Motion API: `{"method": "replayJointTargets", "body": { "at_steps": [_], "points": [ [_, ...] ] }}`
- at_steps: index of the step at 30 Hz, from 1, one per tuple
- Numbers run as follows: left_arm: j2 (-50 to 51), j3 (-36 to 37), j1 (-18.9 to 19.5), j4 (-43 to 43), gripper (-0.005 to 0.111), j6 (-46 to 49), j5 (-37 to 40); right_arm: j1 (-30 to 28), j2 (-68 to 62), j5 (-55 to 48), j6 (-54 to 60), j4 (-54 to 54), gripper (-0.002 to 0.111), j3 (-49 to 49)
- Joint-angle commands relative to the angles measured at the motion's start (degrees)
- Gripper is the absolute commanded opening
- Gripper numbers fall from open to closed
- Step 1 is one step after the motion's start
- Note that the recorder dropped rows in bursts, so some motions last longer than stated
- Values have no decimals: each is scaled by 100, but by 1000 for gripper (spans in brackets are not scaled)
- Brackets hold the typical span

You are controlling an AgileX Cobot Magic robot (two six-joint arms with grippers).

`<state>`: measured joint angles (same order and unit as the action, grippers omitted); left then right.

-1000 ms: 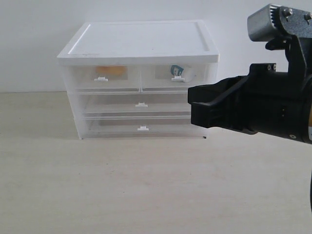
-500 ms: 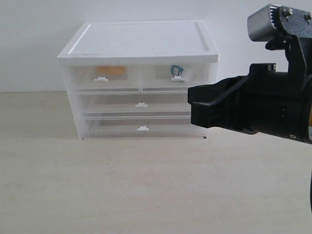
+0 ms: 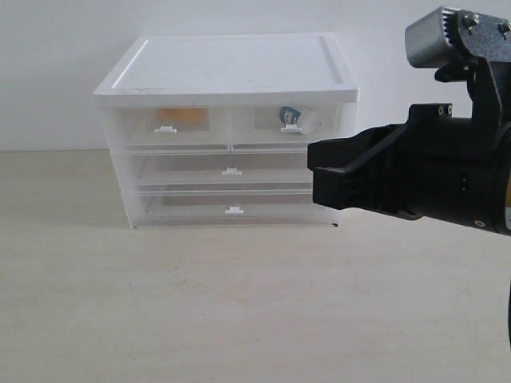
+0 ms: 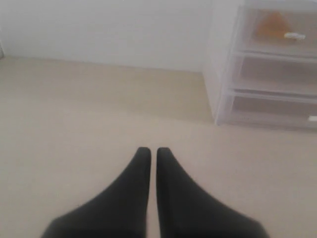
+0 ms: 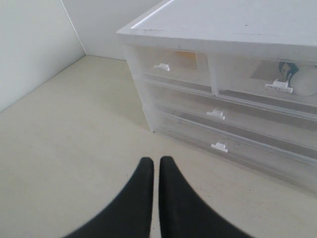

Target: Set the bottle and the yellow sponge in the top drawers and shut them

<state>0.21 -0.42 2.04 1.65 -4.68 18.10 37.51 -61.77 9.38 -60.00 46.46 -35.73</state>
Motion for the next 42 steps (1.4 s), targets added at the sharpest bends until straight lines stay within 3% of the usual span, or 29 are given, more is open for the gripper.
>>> {"method": "replayJointTargets", "body": {
  "at_steps": [1, 5, 42],
  "points": [
    [-21, 42, 8, 247, 4, -375, 21, -37, 53, 24, 61, 39, 0, 42],
    [-21, 42, 8, 223, 4, -707, 34, -37, 53, 24, 61, 39, 0, 42],
    [-21, 42, 8, 223, 4, -695, 11, -37, 53, -118, 379, 39, 0, 42]
  ]
}}
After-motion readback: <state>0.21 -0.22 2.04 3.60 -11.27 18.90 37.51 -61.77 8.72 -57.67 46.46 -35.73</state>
